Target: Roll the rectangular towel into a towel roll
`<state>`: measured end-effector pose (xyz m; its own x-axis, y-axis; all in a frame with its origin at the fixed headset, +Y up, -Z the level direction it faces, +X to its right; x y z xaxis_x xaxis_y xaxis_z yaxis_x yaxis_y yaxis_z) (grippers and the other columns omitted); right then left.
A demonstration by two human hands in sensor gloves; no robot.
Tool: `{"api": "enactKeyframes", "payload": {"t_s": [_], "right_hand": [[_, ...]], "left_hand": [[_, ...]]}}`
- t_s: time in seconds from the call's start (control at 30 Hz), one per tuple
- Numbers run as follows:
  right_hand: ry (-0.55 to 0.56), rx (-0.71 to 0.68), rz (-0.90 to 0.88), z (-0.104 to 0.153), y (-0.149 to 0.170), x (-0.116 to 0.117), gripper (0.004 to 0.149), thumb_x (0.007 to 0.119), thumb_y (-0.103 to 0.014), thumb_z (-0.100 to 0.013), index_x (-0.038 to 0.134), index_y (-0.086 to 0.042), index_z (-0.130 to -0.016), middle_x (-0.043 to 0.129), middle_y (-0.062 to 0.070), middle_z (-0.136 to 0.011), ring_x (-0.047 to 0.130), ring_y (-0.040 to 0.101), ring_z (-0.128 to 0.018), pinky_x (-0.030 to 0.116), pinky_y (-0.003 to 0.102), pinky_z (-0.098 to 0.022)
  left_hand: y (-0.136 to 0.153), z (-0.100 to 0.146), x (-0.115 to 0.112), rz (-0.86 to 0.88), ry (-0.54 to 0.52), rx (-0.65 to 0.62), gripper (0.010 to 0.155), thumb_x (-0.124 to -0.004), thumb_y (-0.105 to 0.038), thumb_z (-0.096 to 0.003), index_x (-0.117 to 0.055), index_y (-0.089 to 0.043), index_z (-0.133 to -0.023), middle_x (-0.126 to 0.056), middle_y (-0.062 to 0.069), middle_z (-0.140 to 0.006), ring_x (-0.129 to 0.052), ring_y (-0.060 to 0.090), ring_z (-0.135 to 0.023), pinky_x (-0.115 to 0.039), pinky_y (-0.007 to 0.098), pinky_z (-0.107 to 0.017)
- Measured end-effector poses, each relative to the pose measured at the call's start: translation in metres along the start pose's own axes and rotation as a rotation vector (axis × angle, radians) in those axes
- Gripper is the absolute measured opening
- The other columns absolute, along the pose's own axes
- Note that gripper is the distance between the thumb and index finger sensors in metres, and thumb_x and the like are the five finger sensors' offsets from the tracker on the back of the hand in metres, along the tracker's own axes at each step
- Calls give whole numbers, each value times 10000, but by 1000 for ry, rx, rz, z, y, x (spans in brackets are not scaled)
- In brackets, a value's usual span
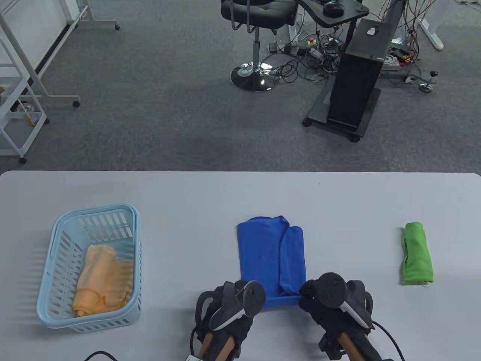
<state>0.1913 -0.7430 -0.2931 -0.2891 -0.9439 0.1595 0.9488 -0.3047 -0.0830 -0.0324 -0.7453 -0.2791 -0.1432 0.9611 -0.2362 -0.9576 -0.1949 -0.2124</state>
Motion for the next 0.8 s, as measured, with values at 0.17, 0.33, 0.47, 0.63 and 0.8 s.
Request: {"api": "enactKeyframes", "payload": {"t_s": [0.17,0.33,0.47,0.63,0.8], "right_hand": [[-28,-29,-26,14,1,-2,547,857,-398,-276,808,-231,-794,808,86,-844,987,208,-578,798,473,-497],[-72,-63,-67,24,-2,-3,808,819,-486,-291,550,-272,-1022,516,95,-1033,717,327,-885,596,575,-653],[-47,-188,-92,28,-27,6,821,825,-488,-279,515,-331,-1023,338,49,-1072,418,372,-998,406,614,-708],[-121,-175,134,17,-40,38,666,825,-418,-290,668,-317,-930,397,52,-1050,441,348,-996,384,620,-714],[-26,-179,51,16,-32,26,485,815,-404,-282,887,-235,-731,770,49,-877,807,290,-830,592,592,-653]], "left_hand": [[2,8,-6,-10,-4,21,451,-806,-411,-392,-949,-312,-808,-905,92,-898,-853,369,-839,-657,599,-622],[3,8,-13,33,18,14,455,-796,-418,-398,-936,-300,-815,-901,96,-895,-846,375,-836,-647,606,-626],[1,8,-9,29,-4,-3,456,-793,-424,-399,-933,-300,-816,-895,93,-901,-842,374,-840,-646,604,-628],[5,11,-6,88,-15,-5,461,-790,-428,-397,-936,-286,-811,-902,95,-892,-847,375,-833,-647,606,-625],[11,15,-4,144,-20,4,475,-802,-465,-374,-974,-229,-748,-921,99,-872,-859,380,-819,-650,613,-620]]}}
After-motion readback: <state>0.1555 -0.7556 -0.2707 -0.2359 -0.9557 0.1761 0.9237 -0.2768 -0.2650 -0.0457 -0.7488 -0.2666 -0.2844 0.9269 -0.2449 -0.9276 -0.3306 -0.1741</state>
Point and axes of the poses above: the tracker on the back of each hand, its own y axis roughly to the little-finger side, its own z axis roughly from the fingertips to the wrist, x = y × z, the point moved 3 cm from there along -z, roughly from the wrist to the fingertips
